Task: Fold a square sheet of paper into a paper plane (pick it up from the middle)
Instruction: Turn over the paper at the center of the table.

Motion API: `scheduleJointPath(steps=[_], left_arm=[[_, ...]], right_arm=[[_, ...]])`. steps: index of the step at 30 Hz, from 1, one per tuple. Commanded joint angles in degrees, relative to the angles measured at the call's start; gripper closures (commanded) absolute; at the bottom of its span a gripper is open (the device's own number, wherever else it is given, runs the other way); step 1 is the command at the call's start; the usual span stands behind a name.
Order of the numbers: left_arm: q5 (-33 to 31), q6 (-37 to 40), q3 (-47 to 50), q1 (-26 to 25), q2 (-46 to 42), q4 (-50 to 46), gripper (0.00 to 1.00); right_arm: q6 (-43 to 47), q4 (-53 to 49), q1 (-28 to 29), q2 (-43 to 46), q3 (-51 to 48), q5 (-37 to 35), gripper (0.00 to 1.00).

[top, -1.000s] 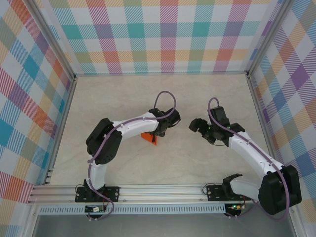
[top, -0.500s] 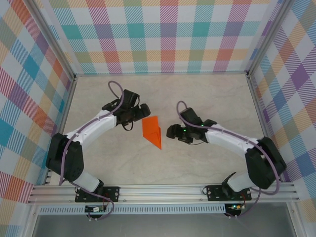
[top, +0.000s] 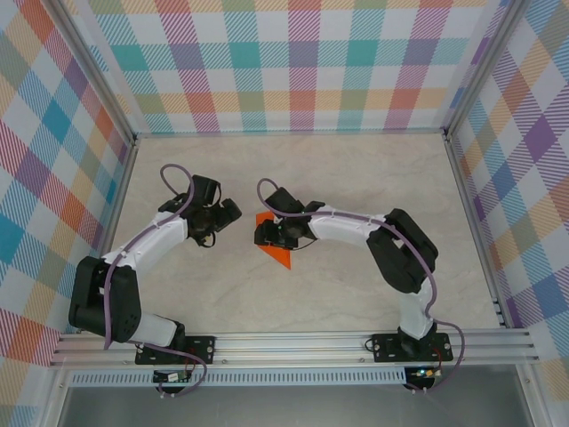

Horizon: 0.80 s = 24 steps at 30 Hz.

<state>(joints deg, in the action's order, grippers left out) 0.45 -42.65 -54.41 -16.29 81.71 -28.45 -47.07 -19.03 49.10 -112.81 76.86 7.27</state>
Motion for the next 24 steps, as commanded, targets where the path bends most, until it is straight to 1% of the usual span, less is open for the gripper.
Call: scheduleJointPath(steps=[1,5,8,12,14,15,16,18,20,24], left_arm=[[1.3,-0.1,0.7,1.0,-0.7,-0.9,0.04],[2.7,-0.1,0.6,1.0,0.3,-0.3,0.04],[3.8,0.0,0.8,1.0,1.0,0.3,0.04],[6.3,0.3,1.0,1.0,1.5,1.8,0.04],[7.8,0.3,1.5,1.0,1.6,2.9,0.04],[8.7,0.4,1.9,1.0,1.6,3.6,0.04],[9.6,0.5,2.3,1.0,1.5,4.5,0.04],[11.6,0.1,3.3,0.9,1.4,6.1,0.04],[13.7,-0.4,4.4,0.8,1.1,7.6,0.05],[15.9,-0.8,6.0,0.0,-0.3,9.0,0.04]], right_arm=[[2.4,-5.9,-0.2,-2.0,3.0,-2.2,0.48],[8.8,-10.7,-0.2,-2.9,3.2,-4.6,0.48],[17.6,-13.8,-0.4,-2.1,1.3,-5.2,0.48],[31.5,-15.9,-0.7,0.8,-3.8,-3.0,0.48],[36.0,-16.2,-0.8,3.4,-6.1,-2.3,0.48],[36.8,-16.0,-1.0,4.8,-6.8,-2.1,0.48],[36.9,-15.4,-1.1,6.4,-7.2,-1.7,0.48],[33.9,-12.6,-1.6,9.9,-7.9,-0.4,0.48],[27.7,-8.1,-2.4,13.2,-9.6,1.2,0.48],[16.6,-0.3,-2.9,17.3,-14.8,-0.1,0.48]])
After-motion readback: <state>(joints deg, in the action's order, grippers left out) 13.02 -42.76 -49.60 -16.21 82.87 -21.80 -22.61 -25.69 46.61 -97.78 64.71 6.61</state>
